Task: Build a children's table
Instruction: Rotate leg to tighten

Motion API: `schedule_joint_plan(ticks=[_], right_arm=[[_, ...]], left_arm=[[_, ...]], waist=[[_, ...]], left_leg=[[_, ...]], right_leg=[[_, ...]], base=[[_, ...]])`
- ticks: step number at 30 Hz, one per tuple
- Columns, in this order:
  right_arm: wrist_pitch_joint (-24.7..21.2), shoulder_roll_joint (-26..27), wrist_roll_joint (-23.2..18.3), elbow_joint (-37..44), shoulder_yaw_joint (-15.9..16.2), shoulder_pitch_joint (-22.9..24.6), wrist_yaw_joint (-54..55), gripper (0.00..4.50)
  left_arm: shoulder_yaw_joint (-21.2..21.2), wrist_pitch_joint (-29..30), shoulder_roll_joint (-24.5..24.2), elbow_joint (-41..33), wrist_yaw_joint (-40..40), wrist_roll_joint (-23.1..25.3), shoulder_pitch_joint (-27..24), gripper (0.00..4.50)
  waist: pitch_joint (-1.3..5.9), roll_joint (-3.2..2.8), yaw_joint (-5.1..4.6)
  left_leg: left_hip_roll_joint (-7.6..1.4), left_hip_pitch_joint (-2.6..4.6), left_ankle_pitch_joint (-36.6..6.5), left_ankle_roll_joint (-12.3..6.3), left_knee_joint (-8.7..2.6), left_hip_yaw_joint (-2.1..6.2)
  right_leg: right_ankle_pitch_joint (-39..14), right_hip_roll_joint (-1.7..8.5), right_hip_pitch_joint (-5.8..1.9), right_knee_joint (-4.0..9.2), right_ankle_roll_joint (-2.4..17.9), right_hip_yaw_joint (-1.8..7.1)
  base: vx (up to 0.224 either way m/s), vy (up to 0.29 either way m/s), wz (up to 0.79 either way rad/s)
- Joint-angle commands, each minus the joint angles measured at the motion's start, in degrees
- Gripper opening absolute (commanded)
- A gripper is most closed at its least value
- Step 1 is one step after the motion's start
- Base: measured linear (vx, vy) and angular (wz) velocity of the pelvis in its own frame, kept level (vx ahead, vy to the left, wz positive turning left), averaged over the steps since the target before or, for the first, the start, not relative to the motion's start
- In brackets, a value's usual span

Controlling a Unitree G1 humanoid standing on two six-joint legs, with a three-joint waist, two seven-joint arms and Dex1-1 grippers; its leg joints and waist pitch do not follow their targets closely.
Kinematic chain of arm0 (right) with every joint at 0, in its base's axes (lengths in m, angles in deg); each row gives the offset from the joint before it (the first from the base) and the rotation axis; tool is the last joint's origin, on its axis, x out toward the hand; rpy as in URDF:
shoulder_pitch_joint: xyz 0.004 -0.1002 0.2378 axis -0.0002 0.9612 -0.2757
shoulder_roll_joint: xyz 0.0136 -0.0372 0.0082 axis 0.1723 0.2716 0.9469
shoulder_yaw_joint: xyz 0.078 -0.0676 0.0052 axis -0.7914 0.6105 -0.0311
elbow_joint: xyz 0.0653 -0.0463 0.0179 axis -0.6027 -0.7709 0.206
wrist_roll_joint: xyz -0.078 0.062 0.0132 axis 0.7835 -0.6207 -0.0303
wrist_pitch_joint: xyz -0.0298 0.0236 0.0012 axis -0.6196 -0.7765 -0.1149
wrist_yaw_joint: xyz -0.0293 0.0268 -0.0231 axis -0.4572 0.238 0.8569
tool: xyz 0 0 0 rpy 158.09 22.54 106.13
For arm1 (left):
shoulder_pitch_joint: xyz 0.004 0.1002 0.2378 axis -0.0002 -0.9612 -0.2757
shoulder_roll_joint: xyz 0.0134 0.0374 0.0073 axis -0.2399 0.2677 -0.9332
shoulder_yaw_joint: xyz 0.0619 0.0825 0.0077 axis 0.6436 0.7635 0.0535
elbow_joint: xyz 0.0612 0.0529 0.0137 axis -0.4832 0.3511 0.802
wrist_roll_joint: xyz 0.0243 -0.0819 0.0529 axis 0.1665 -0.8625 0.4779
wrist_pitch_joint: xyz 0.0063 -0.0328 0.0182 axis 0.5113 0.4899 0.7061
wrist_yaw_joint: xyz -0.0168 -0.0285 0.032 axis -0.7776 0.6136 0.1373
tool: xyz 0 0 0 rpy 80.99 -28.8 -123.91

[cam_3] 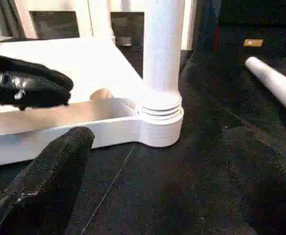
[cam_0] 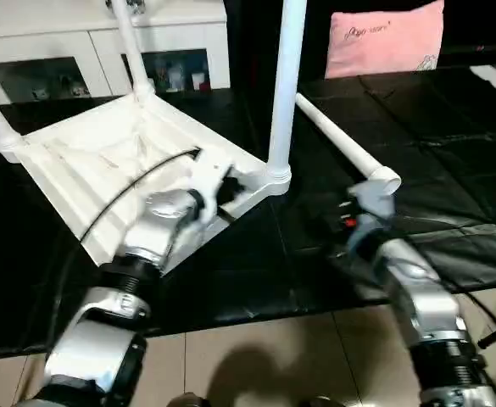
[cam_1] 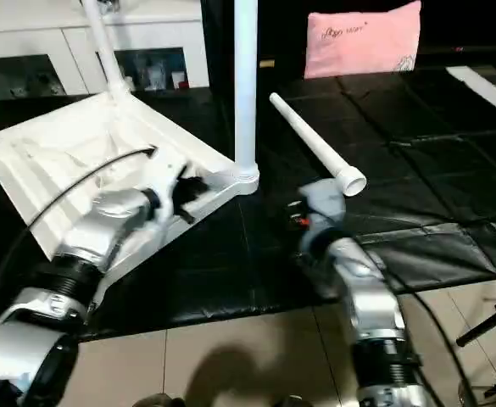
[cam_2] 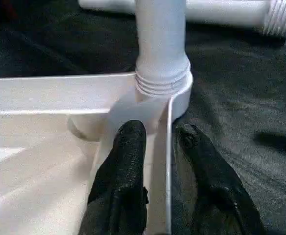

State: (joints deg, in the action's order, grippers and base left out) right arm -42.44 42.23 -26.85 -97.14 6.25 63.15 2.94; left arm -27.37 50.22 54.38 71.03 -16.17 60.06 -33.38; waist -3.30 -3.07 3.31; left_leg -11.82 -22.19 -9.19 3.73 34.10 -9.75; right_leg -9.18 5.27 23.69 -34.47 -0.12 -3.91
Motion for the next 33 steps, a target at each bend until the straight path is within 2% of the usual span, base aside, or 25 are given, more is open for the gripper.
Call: schedule_joint_plan(ticks=[1, 2, 4, 5, 6, 7, 8, 10, 11, 12, 13, 14, 15, 16, 18, 20, 22, 23, 25, 29, 33], right_arm=[[-1.6, -0.39, 0.1, 3.0, 0.08, 0.84, 0.5, 4.5], [-2.2, -0.58, 0.13, 4.22, 0.19, 1.41, 0.65, 4.5], [-4.0, -1.03, 0.23, 7.67, 0.27, 3.06, 0.96, 4.5], [-4.75, -1.11, 0.14, 8.88, 0.18, 3.64, 1.17, 4.5], [-4.75, -1.11, 0.14, 8.88, 0.18, 3.64, 1.17, 4.5], [-5.61, -1.06, -0.04, 10.27, -0.08, 4.41, 1.83, 4.5], [-6.37, -0.91, -0.19, 11.35, -0.38, 5.1, 2.56, 4.5], [-7.58, -0.4, -0.19, 13.63, -0.43, 6.82, 4.02, 4.5], [-7.96, -0.1, 0.08, 14.81, -0.27, 7.73, 4.77, 4.5], [-8.32, 0.06, 0.26, 15.71, -0.15, 8.34, 5.26, 4.5], [-8.32, 0.06, 0.26, 15.71, -0.15, 8.34, 5.26, 4.5], [-8.73, 0.13, 1.3, 17.12, -0.05, 9.19, 6.52, 4.5], [-9.02, -0.07, 1.71, 17.94, 0.08, 9.67, 6.77, 4.5], [-9.8, -0.37, 2.08, 19.52, 0.09, 10.51, 7.28, 4.5], [-10.43, -0.21, 2.36, 20.34, -0.35, 10.93, 8.35, 4.5], [-11.86, -0.26, 4.15, 21.85, -1.63, 12.45, 11.73, 4.5], [-11.93, -0.15, 3.98, 22.39, -2.08, 12.97, 12.29, 4.5], [-13.22, 0.0, 3.39, 23.42, -2.35, 13.81, 12.61, 4.5], [-13.47, 0.04, 3.34, 23.98, -2.16, 14.25, 12.64, 4.5], [-12.9, 1.97, 2.18, 25.44, -2.67, 15.32, 13.91, 4.5], [-12.77, 2.04, 1.68, 25.99, -3.1, 15.93, 14.11, 4.5]], left_arm=[[-1.43, -0.72, -0.34, -0.32, 0.46, -1.21, -0.06, 1.49], [-2.28, -0.58, -0.13, -1.13, 0.26, -2.12, -0.29, 1.5], [-5.74, 1.52, 0.62, -9.82, 1.45, -5.65, -3.84, 1.66], [-7.02, 2.35, 0.9, -13.53, 2.28, -6.78, -5.47, 1.88], [-7.02, 2.35, 0.9, -13.53, 2.28, -6.78, -5.47, 1.88], [-8.59, 3.42, 1.07, -18.19, 4.09, -7.7, -7.92, 1.91], [-9.64, 3.88, 1.14, -22.02, 6.0, -7.77, -10.16, 1.92], [-12.47, 5.66, 1.03, -29.24, 10.29, -7.35, -15.23, 2.12], [-14.29, 6.67, 1.0, -32.45, 12.06, -7.29, -17.91, 2.24], [-15.49, 7.44, 0.98, -34.45, 13.12, -7.38, -19.59, 2.3], [-15.49, 7.44, 0.98, -34.45, 13.12, -7.38, -19.59, 2.32], [-16.94, 7.89, 0.59, -38.58, 13.97, -6.57, -23.59, 2.44], [-17.61, 8.35, 0.44, -40.9, 14.38, -6.06, -25.86, 2.58], [-18.52, 9.78, 0.4, -45.17, 15.14, -5.72, -29.75, 2.58], [-18.66, 10.7, 0.53, -46.87, 15.63, -5.83, -31.25, 2.73], [-17.18, 10.79, 0.04, -50.73, 16.55, -4.38, -35.56, 2.73], [-16.92, 11.19, 0.3, -51.96, 17.07, -4.49, -36.43, 2.73], [-16.56, 11.07, 1.11, -53.03, 17.86, -4.69, -37.27, 2.73], [-16.23, 10.94, 1.28, -53.18, 18.3, -4.39, -37.69, 2.73], [-15.05, 9.65, 1.76, -53.55, 20.01, -2.35, -39.05, 2.73], [-14.47, 9.61, 2.48, -54.06, 20.78, -2.64, -39.52, 2.73]], waist=[[3.81, -0.05, -0.07], [4.01, -0.13, -0.01], [4.05, -0.01, 0.05], [3.96, 0.26, 0.01], [3.99, 0.21, -0.1], [4.13, 0.22, -0.17], [4.15, 0.97, -0.1], [4.07, 0.84, -0.34], [4.1, 1.26, -0.42], [4.25, 1.25, -0.44], [4.31, 0.99, -0.45], [4.32, 1.68, -0.6], [4.45, 1.86, -0.29], [4.25, 2.21, -0.36], [4.08, 1.87, -0.34], [3.91, 2.65, -0.31], [3.65, 2.32, 0.09], [3.52, 2.55, -0.06], [3.4, 2.86, -0.16], [3.3, 3.25, -0.46], [3.29, 3.14, -0.85]], left_leg=[[0.01, 1.32, -22.22, -0.23, -4.34, 0.31], [-0.11, 1.19, -21.4, -0.32, -4.49, 0.36], [-0.36, 1.01, -20.76, -0.49, -4.64, 0.4], [-0.56, 0.9, -20.39, -0.76, -4.68, 0.24], [-0.61, 0.97, -20.55, -0.9, -4.64, 0.23], [-0.5, 0.98, -20.19, -0.97, -4.51, 0.18], [-0.74, 0.5, -17.82, -1.42, -4.57, 0.21], [-0.71, 0.48, -16.96, -1.79, -4.43, 0.0], [-0.69, 0.4, -16.49, -1.89, -4.43, -0.03], [-0.62, 0.39, -14.91, -2.17, -4.31, -0.12], [-0.54, 0.53, -14.22, -2.42, -4.18, -0.19], [-0.51, 0.46, -13.87, -2.54, -4.12, -0.28], [-0.63, 0.17, -11.76, -2.7, -4.14, -0.14], [-0.82, 0.07, -10.82, -3.12, -4.16, -0.26], [-0.83, 0.39, -11.82, -2.77, -4.34, -0.3], [-0.91, 0.68, -13.93, -1.78, -4.52, -0.35], [-1.1, 0.99, -16.15, -0.48, -4.87, -0.26], [-0.92, 1.29, -19.37, 0.69, -4.98, -0.2], [-0.8, 0.93, -20.97, 1.21, -5.2, 0.01], [-0.46, 0.89, -22.75, 1.16, -5.05, 0.13], [-0.39, 0.95, -23.41, 1.43, -4.94, 0.26]], right_leg=[[-27.68, 1.78, -2.58, 6.2, 5.96, 1.16], [-25.63, 1.81, -2.67, 5.97, 6.37, 1.18], [-22.79, 1.94, -2.89, 5.69, 7.9, 1.24], [-21.31, 1.95, -2.83, 5.28, 9.19, 1.37], [-21.14, 2.02, -2.81, 5.33, 9.38, 1.41], [-20.86, 1.97, -2.78, 5.33, 9.33, 1.43], [-18.87, 2.17, -3.23, 4.75, 9.75, 1.57], [-18.85, 1.96, -2.91, 4.81, 9.17, 1.64], [-18.89, 1.93, -2.97, 4.89, 8.82, 1.62], [-17.31, 1.8, -2.9, 4.75, 8.75, 1.68], [-16.72, 1.7, -2.72, 4.72, 8.72, 1.72], [-16.72, 1.58, -2.7, 4.74, 8.51, 1.73], [-15.69, 1.85, -3.09, 4.22, 8.28, 1.77], [-14.95, 1.71, -2.77, 4.37, 7.93, 1.88], [-15.96, 1.54, -2.45, 4.46, 7.71, 1.9], [-17.98, 1.34, -2.13, 4.8, 6.56, 1.97], [-19.1, 1.36, -1.85, 4.96, 5.48, 2.16], [-20.02, 1.12, -1.63, 5.13, 4.71, 2.22], [-21.49, 1.25, -1.89, 5.26, 3.56, 2.18], [-27.35, 1.51, -1.61, 6.04, 0.71, 2.18], [-28.77, 1.4, -1.37, 6.32, -0.05, 2.07]], base=[[0.0, 0.0, 0.0], [0.0, 0.0, 0.0], [0.0, 0.0, 0.0], [0.0, 0.0, 0.0], [0.0, 0.0, 0.0], [0.0, 0.0, 0.0], [0.0, 0.0, 0.0], [0.0, 0.0, 0.0], [0.0, 0.0, 0.0], [0.052, -0.01, 0.02], [0.0, 0.0, 0.0], [0.0, 0.0, 0.0], [0.0, 0.0, 0.0], [0.0, 0.0, 0.0], [0.0, 0.0, 0.0], [0.0, 0.0, 0.0], [0.0, 0.0, 0.0], [0.0, 0.0, 0.0], [0.0, 0.0, 0.0], [0.0, 0.0, 0.0], [0.0, 0.0, 0.0]])
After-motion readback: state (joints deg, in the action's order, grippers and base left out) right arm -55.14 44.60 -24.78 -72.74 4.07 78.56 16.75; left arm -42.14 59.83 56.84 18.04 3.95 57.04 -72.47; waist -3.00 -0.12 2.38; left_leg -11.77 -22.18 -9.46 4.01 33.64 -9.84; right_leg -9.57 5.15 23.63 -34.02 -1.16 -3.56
